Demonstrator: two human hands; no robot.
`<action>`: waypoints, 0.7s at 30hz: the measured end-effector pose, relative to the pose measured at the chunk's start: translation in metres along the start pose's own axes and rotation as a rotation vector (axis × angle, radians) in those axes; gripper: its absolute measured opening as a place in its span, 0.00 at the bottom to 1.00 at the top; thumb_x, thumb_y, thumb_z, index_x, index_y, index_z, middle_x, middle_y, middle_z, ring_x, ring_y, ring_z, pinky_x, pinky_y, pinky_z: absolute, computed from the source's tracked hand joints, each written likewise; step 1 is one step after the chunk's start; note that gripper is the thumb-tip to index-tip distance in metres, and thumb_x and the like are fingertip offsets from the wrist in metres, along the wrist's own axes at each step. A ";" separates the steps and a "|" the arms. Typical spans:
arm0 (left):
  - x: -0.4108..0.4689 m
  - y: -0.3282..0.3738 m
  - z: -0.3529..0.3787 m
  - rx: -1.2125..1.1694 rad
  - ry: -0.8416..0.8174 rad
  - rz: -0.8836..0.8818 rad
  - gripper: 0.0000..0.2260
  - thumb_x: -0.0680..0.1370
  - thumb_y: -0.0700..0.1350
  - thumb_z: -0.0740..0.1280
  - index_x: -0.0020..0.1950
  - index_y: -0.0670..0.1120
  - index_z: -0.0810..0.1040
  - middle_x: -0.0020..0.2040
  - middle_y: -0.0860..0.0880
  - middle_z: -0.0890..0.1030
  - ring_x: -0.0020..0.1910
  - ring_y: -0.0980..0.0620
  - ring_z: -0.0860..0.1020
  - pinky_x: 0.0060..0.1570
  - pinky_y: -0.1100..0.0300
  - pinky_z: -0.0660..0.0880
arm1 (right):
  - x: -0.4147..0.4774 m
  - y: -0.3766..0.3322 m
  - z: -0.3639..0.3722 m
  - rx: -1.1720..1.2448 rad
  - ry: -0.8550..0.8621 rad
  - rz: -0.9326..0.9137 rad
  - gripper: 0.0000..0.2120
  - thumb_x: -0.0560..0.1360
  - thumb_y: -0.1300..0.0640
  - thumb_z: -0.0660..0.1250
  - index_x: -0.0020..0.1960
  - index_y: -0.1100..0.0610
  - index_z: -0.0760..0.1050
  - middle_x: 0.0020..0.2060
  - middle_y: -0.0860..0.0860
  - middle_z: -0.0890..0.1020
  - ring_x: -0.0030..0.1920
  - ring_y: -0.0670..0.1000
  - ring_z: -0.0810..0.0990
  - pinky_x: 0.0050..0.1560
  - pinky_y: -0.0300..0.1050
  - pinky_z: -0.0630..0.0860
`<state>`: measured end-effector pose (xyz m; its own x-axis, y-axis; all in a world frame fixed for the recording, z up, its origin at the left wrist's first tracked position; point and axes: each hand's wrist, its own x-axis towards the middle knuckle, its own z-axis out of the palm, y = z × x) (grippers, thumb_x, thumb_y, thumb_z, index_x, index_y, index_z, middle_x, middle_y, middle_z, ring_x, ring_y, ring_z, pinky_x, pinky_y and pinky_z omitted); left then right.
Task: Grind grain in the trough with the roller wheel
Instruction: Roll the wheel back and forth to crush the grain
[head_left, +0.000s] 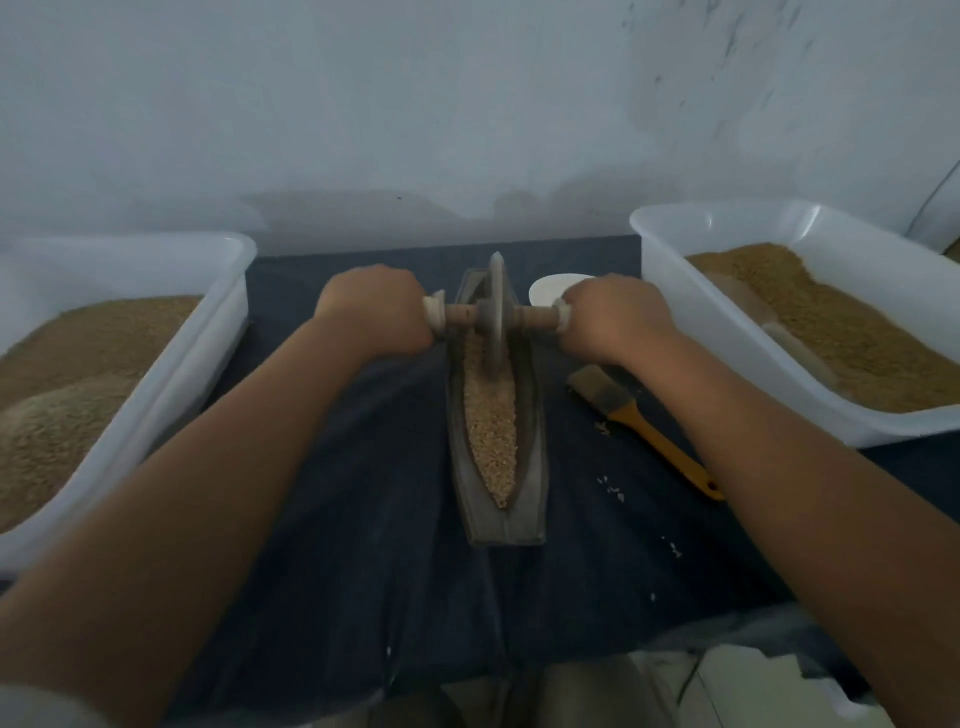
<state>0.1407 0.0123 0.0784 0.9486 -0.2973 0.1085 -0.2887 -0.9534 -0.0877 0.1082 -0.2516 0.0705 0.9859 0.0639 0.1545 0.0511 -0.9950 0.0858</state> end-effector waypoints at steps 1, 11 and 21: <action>-0.004 0.002 -0.001 -0.007 -0.014 0.005 0.16 0.76 0.61 0.65 0.37 0.50 0.75 0.39 0.50 0.79 0.38 0.45 0.78 0.41 0.53 0.75 | -0.001 0.002 -0.001 0.012 -0.038 -0.004 0.13 0.77 0.42 0.63 0.41 0.48 0.76 0.38 0.48 0.79 0.37 0.51 0.77 0.39 0.48 0.74; -0.095 -0.007 0.014 -0.046 -0.064 0.149 0.11 0.66 0.58 0.64 0.30 0.52 0.72 0.27 0.55 0.74 0.27 0.55 0.73 0.27 0.61 0.65 | -0.090 0.011 -0.009 0.169 -0.246 -0.195 0.10 0.65 0.36 0.59 0.42 0.35 0.76 0.34 0.36 0.80 0.29 0.44 0.76 0.29 0.44 0.67; -0.025 0.000 0.006 -0.049 -0.051 -0.013 0.15 0.71 0.62 0.64 0.37 0.50 0.76 0.36 0.52 0.77 0.35 0.48 0.76 0.39 0.54 0.75 | -0.012 0.005 0.001 0.005 -0.033 -0.072 0.12 0.74 0.42 0.62 0.38 0.48 0.75 0.35 0.46 0.78 0.37 0.51 0.78 0.36 0.46 0.70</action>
<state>0.1178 0.0203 0.0699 0.9575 -0.2826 0.0582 -0.2807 -0.9590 -0.0379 0.0972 -0.2575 0.0685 0.9844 0.1330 0.1151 0.1229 -0.9883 0.0907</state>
